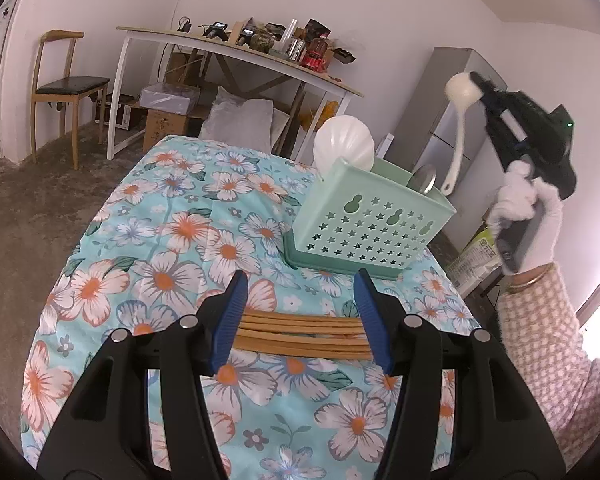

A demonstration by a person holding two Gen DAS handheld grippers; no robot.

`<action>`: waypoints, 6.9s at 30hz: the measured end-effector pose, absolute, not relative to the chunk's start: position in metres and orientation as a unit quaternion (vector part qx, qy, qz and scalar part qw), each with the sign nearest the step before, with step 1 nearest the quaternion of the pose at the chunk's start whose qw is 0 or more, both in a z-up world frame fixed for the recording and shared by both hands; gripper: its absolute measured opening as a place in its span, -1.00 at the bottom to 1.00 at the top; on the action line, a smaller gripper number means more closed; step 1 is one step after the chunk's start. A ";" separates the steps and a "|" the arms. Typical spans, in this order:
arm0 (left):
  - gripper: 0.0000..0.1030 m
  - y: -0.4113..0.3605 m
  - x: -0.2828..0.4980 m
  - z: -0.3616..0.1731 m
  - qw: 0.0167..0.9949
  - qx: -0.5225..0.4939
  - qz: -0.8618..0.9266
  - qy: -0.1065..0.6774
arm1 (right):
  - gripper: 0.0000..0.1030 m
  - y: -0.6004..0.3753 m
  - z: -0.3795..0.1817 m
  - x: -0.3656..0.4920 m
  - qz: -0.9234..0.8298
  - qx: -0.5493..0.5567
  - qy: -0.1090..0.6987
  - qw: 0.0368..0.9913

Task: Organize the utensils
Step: 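Lower the white spoon into the caddy and open the right tool, then move the open right tool down to the bamboo chopsticks, then position the right tool over the chopsticks while the left tool approaches them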

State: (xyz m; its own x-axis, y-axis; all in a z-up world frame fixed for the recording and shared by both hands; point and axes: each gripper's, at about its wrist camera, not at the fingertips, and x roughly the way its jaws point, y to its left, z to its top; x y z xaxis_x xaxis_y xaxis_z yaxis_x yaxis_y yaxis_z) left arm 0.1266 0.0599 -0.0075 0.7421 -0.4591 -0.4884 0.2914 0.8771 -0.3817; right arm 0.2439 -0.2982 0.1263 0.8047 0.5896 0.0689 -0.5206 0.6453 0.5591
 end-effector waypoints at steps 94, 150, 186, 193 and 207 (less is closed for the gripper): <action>0.75 0.083 0.074 -0.084 0.915 -0.118 -0.053 0.382 | -0.55 -0.118 -0.044 0.149 0.209 -0.005 0.453 0.867; 0.84 0.082 0.071 -0.086 0.913 -0.125 -0.058 0.383 | -0.49 -0.112 -0.039 0.113 0.274 0.002 0.453 0.848; 0.84 0.058 0.041 -0.050 0.942 -0.061 -0.123 0.308 | -0.48 -0.197 -0.006 0.098 0.243 0.115 0.391 0.880; 0.55 0.011 0.040 -0.043 0.930 0.011 -0.206 0.304 | -0.48 -0.256 -0.012 0.100 0.199 0.194 0.408 0.869; -0.31 -0.102 0.045 -0.048 0.825 0.257 -0.406 0.297 | -0.48 -0.298 -0.042 0.102 0.189 0.267 0.418 0.847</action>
State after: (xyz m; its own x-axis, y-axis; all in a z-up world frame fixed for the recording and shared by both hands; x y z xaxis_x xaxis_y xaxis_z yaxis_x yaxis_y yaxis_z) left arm 0.0450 -0.1020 -0.0481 0.4943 -0.5172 -0.6987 0.8228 0.5377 0.1840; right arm 0.1019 -0.2981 -0.0417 0.5791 0.5440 -0.6071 -0.0971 0.7855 0.6113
